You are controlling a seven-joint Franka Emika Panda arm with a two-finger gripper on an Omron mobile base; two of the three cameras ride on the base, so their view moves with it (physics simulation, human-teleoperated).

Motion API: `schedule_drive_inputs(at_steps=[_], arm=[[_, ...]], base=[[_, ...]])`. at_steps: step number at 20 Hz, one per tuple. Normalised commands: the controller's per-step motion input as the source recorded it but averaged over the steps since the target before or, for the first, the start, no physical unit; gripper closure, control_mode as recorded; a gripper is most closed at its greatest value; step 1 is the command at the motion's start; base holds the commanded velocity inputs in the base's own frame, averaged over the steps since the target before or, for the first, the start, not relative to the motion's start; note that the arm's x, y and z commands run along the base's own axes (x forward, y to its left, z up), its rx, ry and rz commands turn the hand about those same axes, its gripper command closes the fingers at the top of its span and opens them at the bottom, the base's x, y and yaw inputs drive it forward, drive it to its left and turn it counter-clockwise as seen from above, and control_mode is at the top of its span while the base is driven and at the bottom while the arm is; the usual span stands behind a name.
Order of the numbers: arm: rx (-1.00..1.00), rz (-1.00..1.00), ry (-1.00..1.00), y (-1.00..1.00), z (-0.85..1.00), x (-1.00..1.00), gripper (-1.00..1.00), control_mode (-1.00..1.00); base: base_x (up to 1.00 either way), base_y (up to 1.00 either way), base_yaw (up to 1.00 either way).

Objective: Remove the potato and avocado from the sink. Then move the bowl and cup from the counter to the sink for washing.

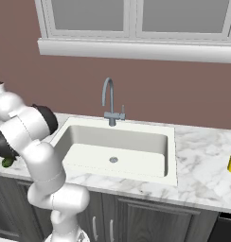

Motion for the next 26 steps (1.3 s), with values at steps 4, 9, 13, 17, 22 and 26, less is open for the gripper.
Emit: schedule_drive_inputs(at_steps=[4,9,13,17,22,26], arm=[[0.03,0.0,-0.03,0.25,-0.09,0.21,-1.0,-1.0],[0.03,0.0,0.0,0.22,-0.13,0.23,-1.0,-1.0],[0.04,0.0,0.0,0.19,-0.12,0.23,-1.0,-1.0],[0.04,0.0,0.0,0.21,-0.15,0.2,-1.0,-1.0],[0.05,0.0,0.0,0.19,-0.17,0.17,-1.0,-1.0],[0.04,0.0,0.0,0.2,-0.16,0.2,-1.0,-1.0]], base=[[0.0,0.0,0.0],[0.0,0.0,0.0],[0.0,0.0,0.0],[0.0,0.0,0.0],[0.0,0.0,0.0],[0.0,0.0,0.0]])
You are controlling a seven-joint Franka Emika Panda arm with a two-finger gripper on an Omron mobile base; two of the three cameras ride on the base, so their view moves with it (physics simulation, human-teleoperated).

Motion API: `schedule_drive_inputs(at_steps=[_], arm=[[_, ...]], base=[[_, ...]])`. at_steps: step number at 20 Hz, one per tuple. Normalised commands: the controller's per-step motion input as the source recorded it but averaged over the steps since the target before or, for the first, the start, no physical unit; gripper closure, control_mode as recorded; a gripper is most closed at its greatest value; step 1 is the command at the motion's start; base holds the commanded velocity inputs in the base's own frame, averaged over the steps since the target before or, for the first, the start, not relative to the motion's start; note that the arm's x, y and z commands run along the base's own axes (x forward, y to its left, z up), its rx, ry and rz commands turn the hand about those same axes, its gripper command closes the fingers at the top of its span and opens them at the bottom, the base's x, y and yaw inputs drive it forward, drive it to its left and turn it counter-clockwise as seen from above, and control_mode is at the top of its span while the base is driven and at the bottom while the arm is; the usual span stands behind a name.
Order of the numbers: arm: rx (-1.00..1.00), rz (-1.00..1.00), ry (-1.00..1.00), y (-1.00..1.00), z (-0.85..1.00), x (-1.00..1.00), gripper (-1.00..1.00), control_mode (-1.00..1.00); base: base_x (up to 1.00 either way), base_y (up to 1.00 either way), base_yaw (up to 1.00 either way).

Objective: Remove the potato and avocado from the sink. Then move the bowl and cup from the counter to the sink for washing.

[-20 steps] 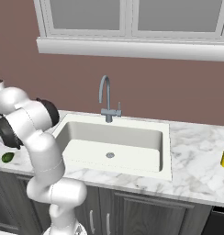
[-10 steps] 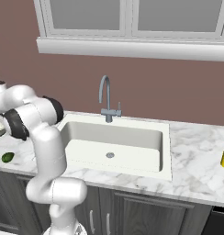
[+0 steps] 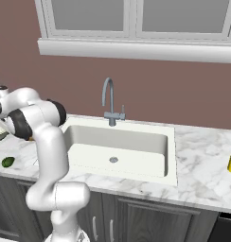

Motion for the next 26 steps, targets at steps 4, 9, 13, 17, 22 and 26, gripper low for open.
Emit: schedule_drive_inputs(at_steps=[4,9,13,17,22,26], arm=[[0.05,0.0,0.0,0.21,-0.18,0.21,-1.0,-1.0],[0.03,0.0,0.01,0.19,-0.17,0.23,-1.0,-1.0],[0.02,0.0,0.01,0.16,-0.16,0.2,-1.0,-1.0],[0.01,0.0,0.0,0.16,-0.16,0.15,-1.0,-1.0],[0.0,0.0,0.0,0.15,-0.16,0.14,-1.0,-1.0],[0.0,0.0,0.0,0.14,-0.14,0.08,-1.0,-1.0]], base=[[0.0,0.0,0.0],[0.0,0.0,0.0],[0.0,0.0,0.0],[0.0,0.0,0.0],[0.0,0.0,0.0],[0.0,0.0,0.0]])
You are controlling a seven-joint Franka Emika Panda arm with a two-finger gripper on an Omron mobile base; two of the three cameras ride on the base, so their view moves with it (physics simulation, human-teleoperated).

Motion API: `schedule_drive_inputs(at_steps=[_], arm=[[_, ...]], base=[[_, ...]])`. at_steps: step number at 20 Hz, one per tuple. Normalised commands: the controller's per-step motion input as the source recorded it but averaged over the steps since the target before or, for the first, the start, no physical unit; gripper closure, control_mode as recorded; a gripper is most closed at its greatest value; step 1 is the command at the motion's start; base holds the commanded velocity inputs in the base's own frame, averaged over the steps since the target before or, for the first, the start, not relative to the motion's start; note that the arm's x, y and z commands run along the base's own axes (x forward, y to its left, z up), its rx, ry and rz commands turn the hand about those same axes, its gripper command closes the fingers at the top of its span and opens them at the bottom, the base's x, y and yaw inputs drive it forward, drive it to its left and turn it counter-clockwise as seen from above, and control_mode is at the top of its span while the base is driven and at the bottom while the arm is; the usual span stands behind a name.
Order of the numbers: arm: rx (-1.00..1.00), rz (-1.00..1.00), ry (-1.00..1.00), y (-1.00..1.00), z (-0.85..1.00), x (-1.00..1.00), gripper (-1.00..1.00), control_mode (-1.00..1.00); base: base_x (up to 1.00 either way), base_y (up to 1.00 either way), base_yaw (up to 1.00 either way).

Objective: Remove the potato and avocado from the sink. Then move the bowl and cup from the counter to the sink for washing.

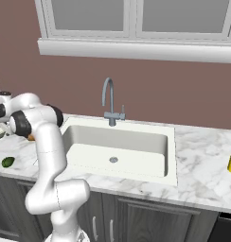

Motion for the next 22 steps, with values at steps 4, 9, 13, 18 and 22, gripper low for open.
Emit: schedule_drive_inputs(at_steps=[4,9,13,18,22], arm=[[0.0,0.0,0.0,0.08,-0.05,0.0,1.0,-1.0],[0.0,0.0,0.0,0.01,0.04,0.0,1.0,-1.0],[0.0,0.0,-0.07,0.0,0.19,0.0,1.0,-1.0],[0.0,0.0,-0.18,-0.01,0.36,0.0,1.0,-1.0],[0.0,0.0,-0.17,-0.12,0.39,-0.01,1.0,-1.0]], base=[[0.0,0.0,0.0],[0.0,0.0,0.0],[0.0,0.0,0.0],[0.0,0.0,0.0],[0.0,0.0,0.0]])
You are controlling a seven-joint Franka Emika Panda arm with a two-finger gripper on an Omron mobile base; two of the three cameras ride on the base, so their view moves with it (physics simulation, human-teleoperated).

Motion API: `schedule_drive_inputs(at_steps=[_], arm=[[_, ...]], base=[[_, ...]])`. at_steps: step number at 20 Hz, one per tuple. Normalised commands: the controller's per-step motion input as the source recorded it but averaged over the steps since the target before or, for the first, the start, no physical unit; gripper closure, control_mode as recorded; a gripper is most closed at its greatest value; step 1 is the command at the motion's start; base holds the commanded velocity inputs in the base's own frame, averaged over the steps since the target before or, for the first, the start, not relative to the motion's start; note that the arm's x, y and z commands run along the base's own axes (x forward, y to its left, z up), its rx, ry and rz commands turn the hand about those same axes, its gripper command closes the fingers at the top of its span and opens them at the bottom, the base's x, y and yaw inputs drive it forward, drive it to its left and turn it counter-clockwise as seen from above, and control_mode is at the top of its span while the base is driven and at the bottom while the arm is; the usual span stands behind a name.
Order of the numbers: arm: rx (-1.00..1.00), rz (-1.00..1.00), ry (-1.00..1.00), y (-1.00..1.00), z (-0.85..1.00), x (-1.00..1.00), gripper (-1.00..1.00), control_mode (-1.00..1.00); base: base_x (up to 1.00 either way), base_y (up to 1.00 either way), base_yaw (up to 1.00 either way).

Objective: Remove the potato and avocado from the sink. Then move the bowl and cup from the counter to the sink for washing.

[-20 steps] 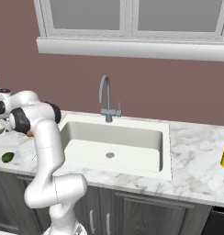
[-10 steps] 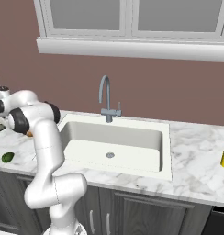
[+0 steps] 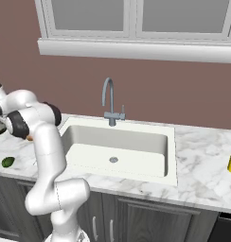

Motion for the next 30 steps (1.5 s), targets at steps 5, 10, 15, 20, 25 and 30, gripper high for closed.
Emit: schedule_drive_inputs(at_steps=[5,10,15,20,25,30], arm=[[0.1,0.0,-0.15,-0.25,0.39,-0.04,1.0,-1.0],[0.18,0.0,-0.12,-0.28,0.39,-0.02,1.0,-1.0],[0.21,0.0,-0.09,-0.37,0.31,-0.07,1.0,-1.0],[0.22,-0.01,-0.02,-0.42,0.3,-0.08,1.0,-1.0],[0.18,-0.04,0.0,-0.43,0.32,-0.06,1.0,-1.0],[0.11,-0.06,0.08,-0.42,0.33,-0.06,1.0,-1.0]], base=[[0.0,0.0,0.0],[0.0,0.0,0.0],[0.0,0.0,0.0],[0.0,0.0,0.0],[0.0,0.0,0.0],[0.0,0.0,0.0]])
